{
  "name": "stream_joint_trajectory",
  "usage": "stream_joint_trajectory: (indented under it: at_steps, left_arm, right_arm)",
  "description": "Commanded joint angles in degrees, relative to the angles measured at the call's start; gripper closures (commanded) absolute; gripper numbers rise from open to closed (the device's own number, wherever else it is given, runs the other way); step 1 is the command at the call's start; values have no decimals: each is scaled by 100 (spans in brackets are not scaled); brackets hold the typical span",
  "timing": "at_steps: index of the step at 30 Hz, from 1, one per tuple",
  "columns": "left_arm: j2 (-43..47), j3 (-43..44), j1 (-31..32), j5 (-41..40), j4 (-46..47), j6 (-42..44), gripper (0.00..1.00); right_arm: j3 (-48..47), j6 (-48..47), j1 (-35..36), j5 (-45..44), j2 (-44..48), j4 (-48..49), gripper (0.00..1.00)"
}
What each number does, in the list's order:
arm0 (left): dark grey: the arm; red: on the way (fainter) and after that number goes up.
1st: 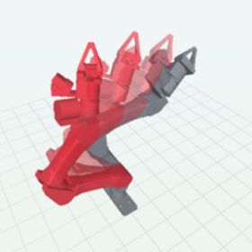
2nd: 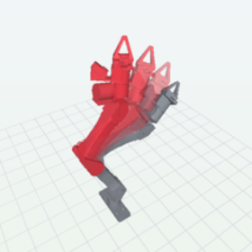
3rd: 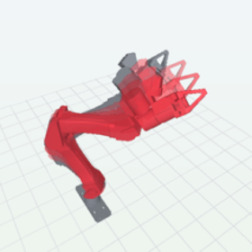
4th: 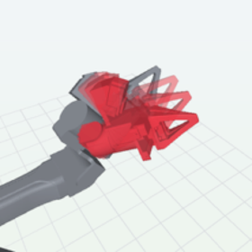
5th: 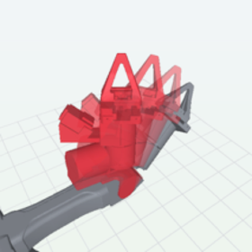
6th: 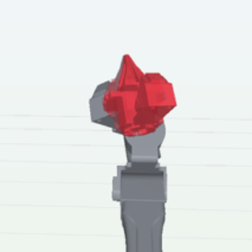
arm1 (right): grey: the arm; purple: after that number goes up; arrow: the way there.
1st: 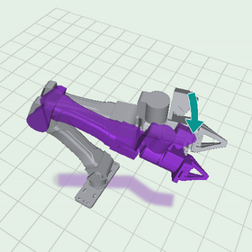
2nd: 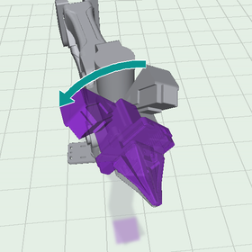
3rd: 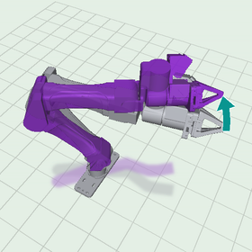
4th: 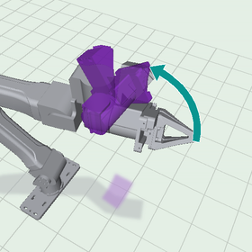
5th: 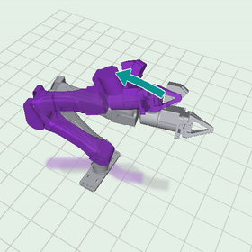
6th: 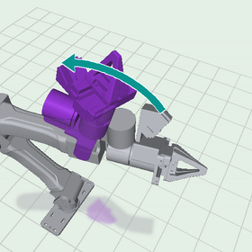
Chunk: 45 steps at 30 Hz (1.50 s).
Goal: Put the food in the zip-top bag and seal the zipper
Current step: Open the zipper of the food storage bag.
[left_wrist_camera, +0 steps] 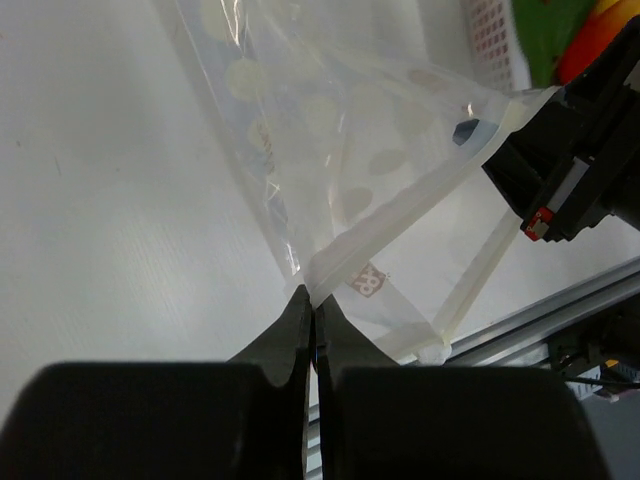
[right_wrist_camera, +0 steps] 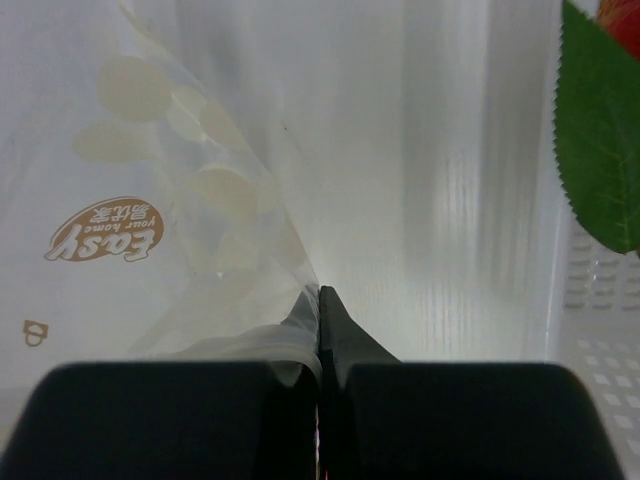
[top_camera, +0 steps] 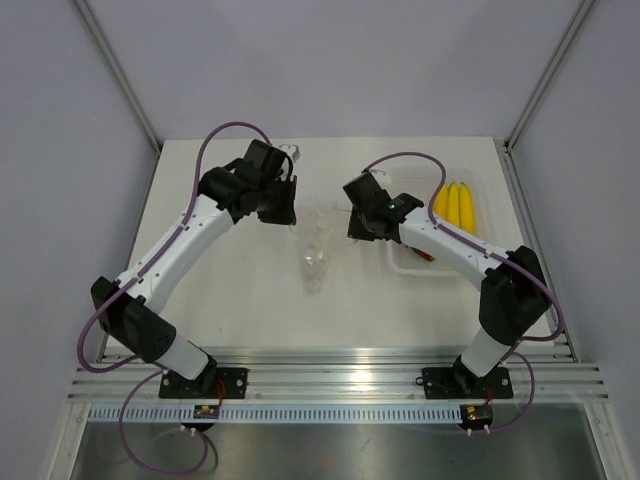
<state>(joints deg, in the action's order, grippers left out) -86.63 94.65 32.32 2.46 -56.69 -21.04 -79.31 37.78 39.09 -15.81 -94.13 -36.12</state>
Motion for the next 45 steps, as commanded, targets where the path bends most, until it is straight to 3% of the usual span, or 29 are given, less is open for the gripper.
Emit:
stream_joint_trajectory:
  at_steps: [1,6,9,10,20,31,39,45]
  left_arm:
    - [-3,-306,-76,280,360,-67,100]
    - [-108,-413,-76,509,544,-163,100]
    - [-284,-343,-41,633,580,-251,100]
    - [-380,-325,-32,624,580,-278,100]
    - [-881,-114,240,466,527,-366,100]
    - [-1417,396,521,246,229,-340,100]
    - [-1620,695,557,106,61,-322,100]
    - [-1655,695,565,202,79,-357,100]
  right_arm:
    - [170,291,-112,333,-141,315,100]
    - [91,204,-112,342,-272,272,100]
    - [-58,186,-112,342,-360,140,95]
    - [-58,195,-112,377,-361,140,87]
    - [56,282,-121,623,-115,228,65]
    - [-102,212,2,825,272,264,31]
    - [-208,125,37,475,773,-8,25]
    - [-226,-51,-147,-694,1272,-774,24]
